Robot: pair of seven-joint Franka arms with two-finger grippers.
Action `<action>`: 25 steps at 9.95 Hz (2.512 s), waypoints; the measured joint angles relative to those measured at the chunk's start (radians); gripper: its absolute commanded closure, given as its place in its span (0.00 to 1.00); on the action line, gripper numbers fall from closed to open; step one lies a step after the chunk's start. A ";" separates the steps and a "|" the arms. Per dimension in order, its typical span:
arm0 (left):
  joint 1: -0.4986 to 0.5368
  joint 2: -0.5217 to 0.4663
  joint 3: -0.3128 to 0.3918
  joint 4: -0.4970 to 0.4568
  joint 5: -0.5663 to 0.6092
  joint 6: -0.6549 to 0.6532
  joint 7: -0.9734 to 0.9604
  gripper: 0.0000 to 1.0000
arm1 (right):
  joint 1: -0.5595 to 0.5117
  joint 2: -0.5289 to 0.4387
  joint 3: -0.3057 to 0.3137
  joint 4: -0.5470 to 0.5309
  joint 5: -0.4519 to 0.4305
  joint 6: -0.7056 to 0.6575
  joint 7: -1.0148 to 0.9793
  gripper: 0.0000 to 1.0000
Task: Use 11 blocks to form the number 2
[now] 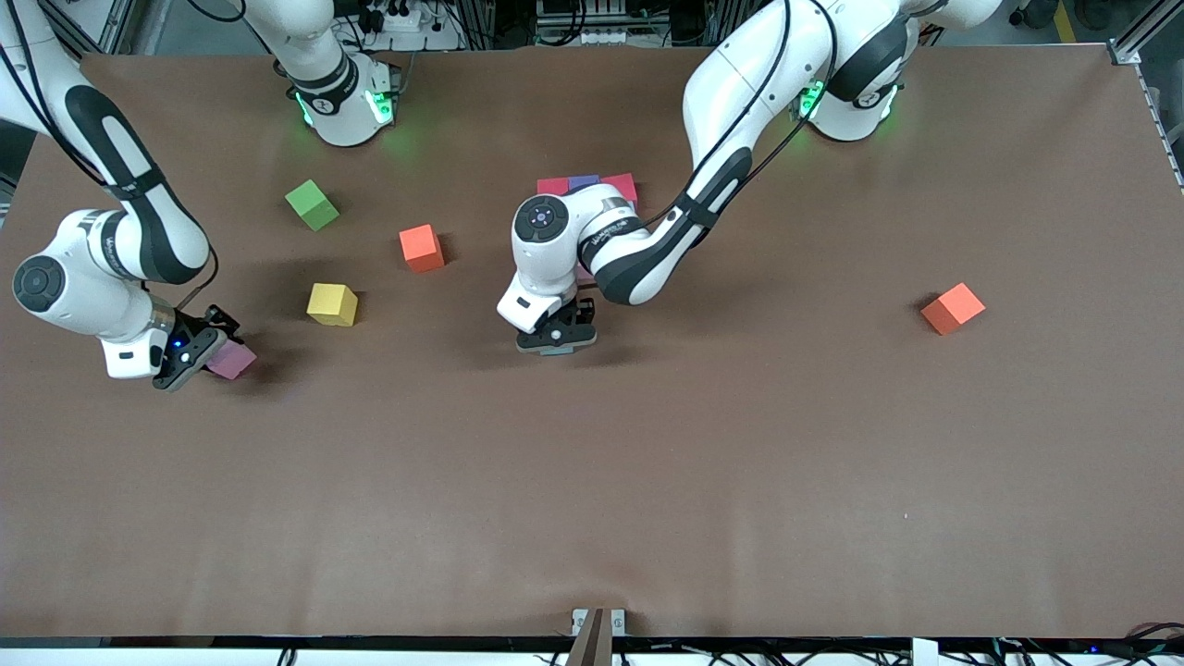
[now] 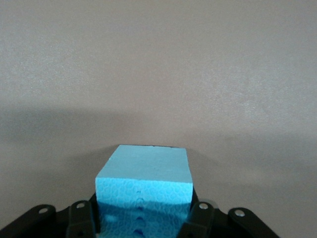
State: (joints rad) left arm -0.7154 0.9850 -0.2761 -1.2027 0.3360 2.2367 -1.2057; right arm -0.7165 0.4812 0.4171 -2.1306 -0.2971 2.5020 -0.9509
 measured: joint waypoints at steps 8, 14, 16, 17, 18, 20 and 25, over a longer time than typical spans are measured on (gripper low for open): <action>-0.017 0.000 0.006 0.001 0.000 -0.003 0.000 0.00 | 0.015 -0.088 0.119 0.027 0.001 -0.130 0.004 0.50; -0.017 0.002 0.007 0.012 0.000 -0.005 0.000 0.00 | 0.185 -0.121 0.149 0.040 -0.001 -0.126 -0.015 0.49; -0.013 -0.015 0.008 0.028 -0.004 -0.031 0.000 0.00 | 0.214 -0.123 0.150 0.046 -0.001 -0.126 -0.024 0.49; -0.009 -0.034 0.009 0.035 -0.020 -0.050 0.000 0.00 | 0.221 -0.123 0.152 0.050 -0.001 -0.126 -0.034 0.49; 0.000 -0.060 0.011 0.040 -0.036 -0.085 -0.001 0.00 | 0.224 -0.123 0.158 0.056 -0.001 -0.126 -0.051 0.49; 0.041 -0.119 0.020 0.041 -0.047 -0.194 -0.027 0.00 | 0.224 -0.123 0.181 0.071 0.000 -0.126 -0.082 0.49; 0.368 -0.151 0.022 0.003 -0.049 -0.259 -0.044 0.00 | 0.268 -0.126 0.300 0.117 0.057 -0.123 -0.081 0.49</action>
State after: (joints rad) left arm -0.3473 0.8336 -0.2540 -1.2001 0.2866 1.9776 -1.2493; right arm -0.4488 0.3549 0.7169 -2.0139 -0.2401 2.3787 -1.0319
